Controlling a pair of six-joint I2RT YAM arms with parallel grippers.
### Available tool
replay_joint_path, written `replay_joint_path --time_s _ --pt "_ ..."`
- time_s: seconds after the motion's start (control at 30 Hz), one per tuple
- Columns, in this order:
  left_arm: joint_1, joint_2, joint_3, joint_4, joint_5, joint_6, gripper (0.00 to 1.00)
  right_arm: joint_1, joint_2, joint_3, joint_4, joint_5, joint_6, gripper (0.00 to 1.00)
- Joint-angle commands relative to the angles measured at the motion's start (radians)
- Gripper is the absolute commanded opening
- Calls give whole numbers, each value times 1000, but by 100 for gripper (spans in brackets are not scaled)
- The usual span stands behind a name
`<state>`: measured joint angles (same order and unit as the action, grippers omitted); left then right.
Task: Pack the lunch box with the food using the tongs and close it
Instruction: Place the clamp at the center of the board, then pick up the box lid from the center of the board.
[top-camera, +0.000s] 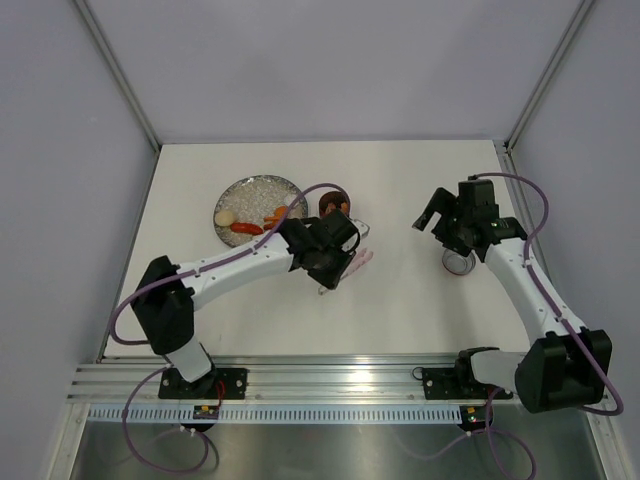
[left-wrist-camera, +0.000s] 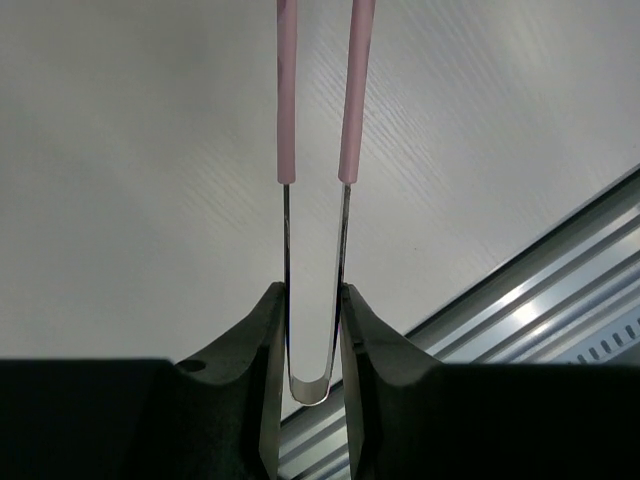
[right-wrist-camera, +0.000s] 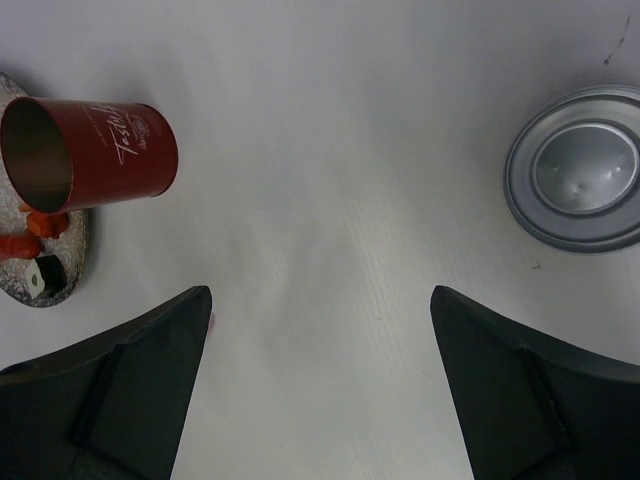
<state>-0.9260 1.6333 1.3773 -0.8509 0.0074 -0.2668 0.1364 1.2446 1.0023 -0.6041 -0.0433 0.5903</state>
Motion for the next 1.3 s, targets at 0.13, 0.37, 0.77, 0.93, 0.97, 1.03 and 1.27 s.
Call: replay_joint_path --time_s 0.13,0.37,0.77,0.93,0.97,1.03,1.27 --pt "-57 72 -41 188 -40 -69 0 -9 -94 22 -106 163 -46 99" --pt "-73 141 -40 194 -69 -58 32 -174 -136 -53 -154 174 -43 100" --pt "-65 28 75 63 -231 3 83 -412 -42 -212 10 85 88 85" --pt "19 -56 117 6 -224 17 84 -422 88 -215 98 48 66 72" --pt "35 -91 115 0 -219 20 84 -422 107 -214 125 40 62 65" --pt "77 -121 103 1 -199 20 84 -422 154 -215 153 22 65 62" --pt "156 -173 55 9 -126 0 84 -422 272 -220 268 -30 66 44"
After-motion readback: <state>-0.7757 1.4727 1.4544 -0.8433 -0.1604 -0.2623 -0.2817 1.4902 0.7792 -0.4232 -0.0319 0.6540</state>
